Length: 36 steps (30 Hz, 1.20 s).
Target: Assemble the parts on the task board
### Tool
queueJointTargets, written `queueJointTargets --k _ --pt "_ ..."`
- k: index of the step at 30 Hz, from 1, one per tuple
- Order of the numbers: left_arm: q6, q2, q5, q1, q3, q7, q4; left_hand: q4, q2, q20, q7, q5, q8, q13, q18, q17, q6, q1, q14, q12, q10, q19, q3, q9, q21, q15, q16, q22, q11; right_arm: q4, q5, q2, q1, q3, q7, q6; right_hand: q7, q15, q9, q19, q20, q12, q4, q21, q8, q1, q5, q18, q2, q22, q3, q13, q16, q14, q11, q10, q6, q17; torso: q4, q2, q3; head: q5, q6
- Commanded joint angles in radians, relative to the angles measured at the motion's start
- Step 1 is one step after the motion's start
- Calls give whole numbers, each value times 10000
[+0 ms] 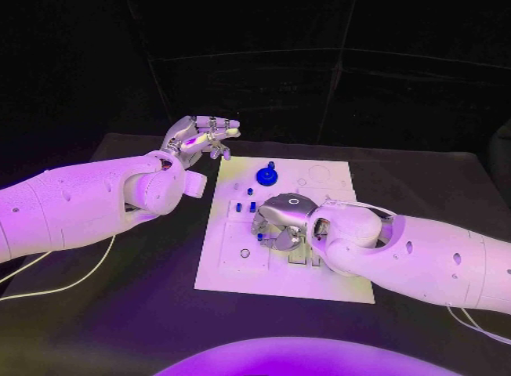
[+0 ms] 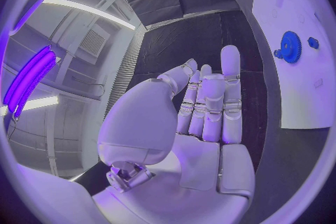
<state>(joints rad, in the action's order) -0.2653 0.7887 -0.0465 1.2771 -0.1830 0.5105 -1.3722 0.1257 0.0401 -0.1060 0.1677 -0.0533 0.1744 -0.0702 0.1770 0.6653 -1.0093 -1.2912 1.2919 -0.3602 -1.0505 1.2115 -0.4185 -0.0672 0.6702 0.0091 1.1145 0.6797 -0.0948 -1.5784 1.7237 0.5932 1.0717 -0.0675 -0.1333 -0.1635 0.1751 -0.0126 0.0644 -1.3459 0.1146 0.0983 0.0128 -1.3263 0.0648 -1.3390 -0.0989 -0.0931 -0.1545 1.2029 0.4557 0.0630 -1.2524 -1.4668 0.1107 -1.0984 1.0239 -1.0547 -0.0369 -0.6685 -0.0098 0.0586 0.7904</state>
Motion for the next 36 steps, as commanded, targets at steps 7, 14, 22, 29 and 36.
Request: queueJointTargets --k 7,14,22,29,36 --pt "121 14 -27 17 9 -15 16 16 30 -27 24 28 -3 17 55 -9 20 -21 -75 -27 58 -76 16 12 -58 9 -39 -16 -18 -145 50 103 12 -6 2 -702 3 -68 7 -33 87 87 -31 14 -27 108 -141 67 29 34 -118 27 -62 -181 -24 -40 -141 -30 -2 1 5 -20 -17" --pt "126 21 -27 17 8 -22 26 15 25 -29 25 28 -4 17 55 -27 22 -21 -83 -28 62 -78 14 11 -61 11 -47 -18 -19 -412 -14 394 6 -6 72 -1524 -23 -61 11 9 86 95 -40 67 -27 137 -190 48 -59 -41 -252 5 -23 -158 -28 33 -251 69 9 9 4 -84 -94" --pt "152 45 -27 16 6 -26 23 15 25 -29 25 28 -4 17 55 -27 22 -21 -83 -28 62 -78 14 11 -61 11 -47 -18 -19 -1152 -925 1658 138 39 -114 -1816 -16 -87 23 162 105 31 -39 248 -12 120 -195 -6 -116 -286 -451 -4 151 -78 6 317 -306 361 24 33 -14 -217 -228" --pt "173 43 -27 15 3 -19 28 21 24 -31 24 28 -6 18 55 -32 26 -29 -89 -29 69 -80 12 11 -65 13 -48 -22 -20 -1191 -1461 2557 532 107 -288 -1333 -87 -97 32 540 140 -47 -113 793 -3 26 -165 -153 -108 -975 -1254 12 593 66 17 974 -432 995 44 36 -10 -338 -328" --pt "196 26 -27 15 2 -25 26 21 24 -31 24 28 -6 18 55 -32 26 -29 -89 -29 69 -80 12 11 -65 13 -48 -22 -20 -953 -1540 2907 652 123 -366 -888 -147 -95 32 534 141 31 -182 879 -7 -181 -211 -160 -12 -1059 -1827 14 653 53 19 1179 -475 1107 29 21 -7 -358 -366"
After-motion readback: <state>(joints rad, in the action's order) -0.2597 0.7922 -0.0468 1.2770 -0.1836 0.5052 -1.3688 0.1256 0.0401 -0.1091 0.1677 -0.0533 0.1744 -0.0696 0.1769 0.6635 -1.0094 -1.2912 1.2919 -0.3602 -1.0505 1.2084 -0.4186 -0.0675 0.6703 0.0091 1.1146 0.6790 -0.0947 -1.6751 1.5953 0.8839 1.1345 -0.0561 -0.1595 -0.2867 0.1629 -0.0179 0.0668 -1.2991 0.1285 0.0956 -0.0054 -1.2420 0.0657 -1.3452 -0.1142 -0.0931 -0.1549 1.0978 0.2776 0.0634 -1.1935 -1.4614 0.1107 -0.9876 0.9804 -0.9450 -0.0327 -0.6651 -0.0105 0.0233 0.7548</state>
